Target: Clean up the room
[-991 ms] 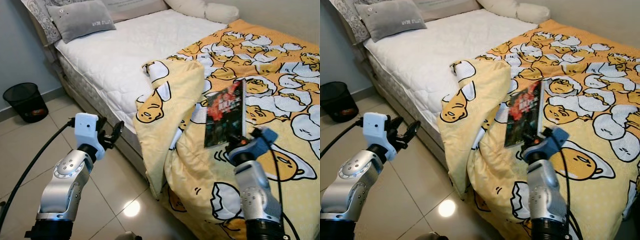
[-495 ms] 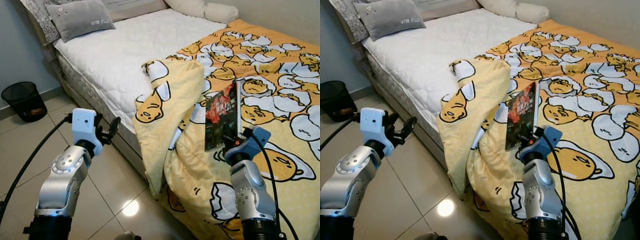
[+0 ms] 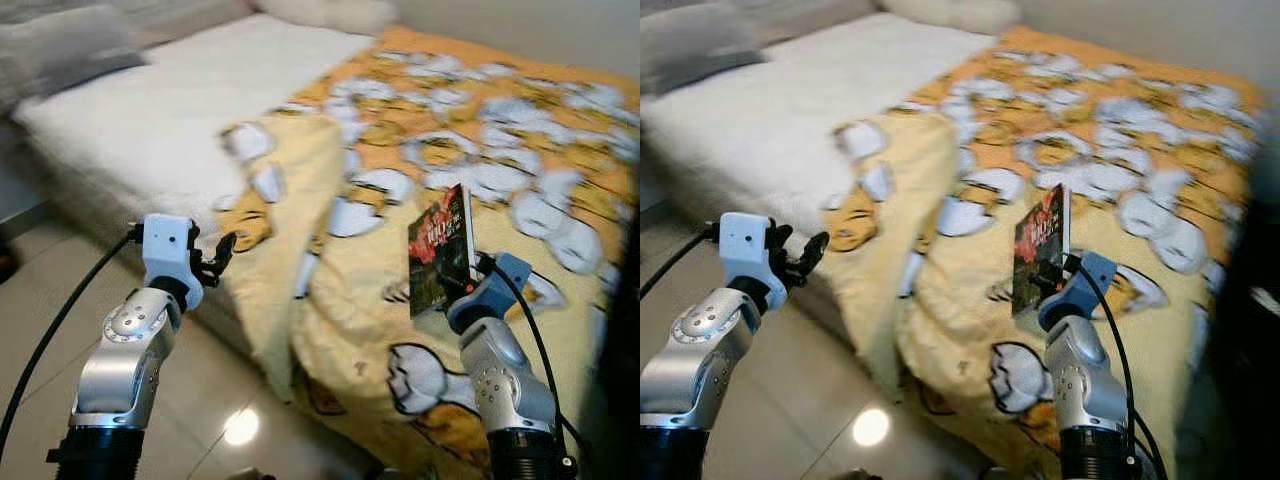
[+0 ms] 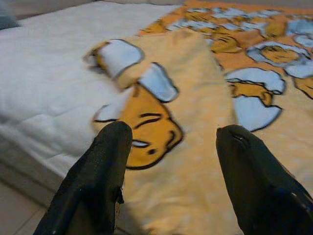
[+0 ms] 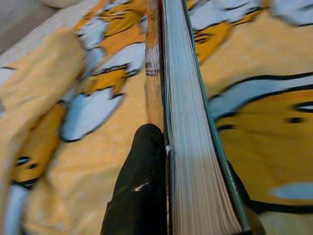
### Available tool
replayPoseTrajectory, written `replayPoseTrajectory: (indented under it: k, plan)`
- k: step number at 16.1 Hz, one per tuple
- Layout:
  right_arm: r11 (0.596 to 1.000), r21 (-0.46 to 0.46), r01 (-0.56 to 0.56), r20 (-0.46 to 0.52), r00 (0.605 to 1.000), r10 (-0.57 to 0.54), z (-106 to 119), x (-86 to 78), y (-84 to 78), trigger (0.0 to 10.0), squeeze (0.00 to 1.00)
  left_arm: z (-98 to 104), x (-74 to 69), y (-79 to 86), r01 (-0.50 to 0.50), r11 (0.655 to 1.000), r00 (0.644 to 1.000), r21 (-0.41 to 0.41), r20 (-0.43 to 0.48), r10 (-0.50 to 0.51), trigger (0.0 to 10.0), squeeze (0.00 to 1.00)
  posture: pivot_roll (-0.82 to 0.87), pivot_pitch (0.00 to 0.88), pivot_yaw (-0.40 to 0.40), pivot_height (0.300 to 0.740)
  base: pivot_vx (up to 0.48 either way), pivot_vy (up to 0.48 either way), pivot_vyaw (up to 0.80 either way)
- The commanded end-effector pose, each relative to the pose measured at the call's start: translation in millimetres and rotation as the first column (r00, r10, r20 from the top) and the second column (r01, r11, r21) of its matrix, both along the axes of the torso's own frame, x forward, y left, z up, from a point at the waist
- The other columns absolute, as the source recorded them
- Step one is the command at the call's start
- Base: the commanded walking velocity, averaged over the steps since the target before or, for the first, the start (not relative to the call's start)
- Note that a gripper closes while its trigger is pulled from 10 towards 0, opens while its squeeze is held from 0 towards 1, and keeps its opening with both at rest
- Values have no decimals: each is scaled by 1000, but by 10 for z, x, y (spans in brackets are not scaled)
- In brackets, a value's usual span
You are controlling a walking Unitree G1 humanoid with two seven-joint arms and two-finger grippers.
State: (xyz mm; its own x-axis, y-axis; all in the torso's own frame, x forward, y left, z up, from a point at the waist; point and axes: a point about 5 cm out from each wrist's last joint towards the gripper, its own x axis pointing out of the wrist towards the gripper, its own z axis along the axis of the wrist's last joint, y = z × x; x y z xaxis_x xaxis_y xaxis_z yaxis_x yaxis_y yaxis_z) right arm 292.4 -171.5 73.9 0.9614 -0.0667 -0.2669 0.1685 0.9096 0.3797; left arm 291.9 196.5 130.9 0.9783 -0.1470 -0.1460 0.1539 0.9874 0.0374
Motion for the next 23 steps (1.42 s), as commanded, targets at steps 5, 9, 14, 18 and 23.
replayPoseTrajectory:
  k: [5, 9, 14, 18, 23]
  plan:
    - [986, -156, 60, 97, 994, -45, 209, 99, -25, 10000, 0, 21, 43, 13, -30, 998, 1000, 63, 3, 30, 10000, 0, 18, 0, 13, 740, 0, 0, -778]
    - [992, -127, 13, 110, 994, 1, 220, 116, 23, 10000, 0, 32, 46, -44, 11, 999, 1000, 36, 8, -11, 10000, 0, 14, 0, 13, 740, 0, 65, -600]
    - [994, -107, 2, 99, 995, 9, 192, 124, 68, 10000, 0, 29, 53, -36, 23, 998, 1000, 65, 3, -23, 10000, 0, 20, 0, 13, 740, 0, 375, 0]
    - [995, -95, 8, 76, 997, -1, 160, 113, 84, 10000, 0, 22, 57, -19, 26, 997, 1000, 72, 2, -26, 10000, 0, 25, 0, 8, 740, 0, 414, -400]
    - [990, -141, -16, 64, 998, 25, 139, 100, 120, 10000, 0, 17, 67, -33, 31, 997, 999, 70, 4, -32, 10000, 0, 24, 0, 3, 740, 0, 442, -800]
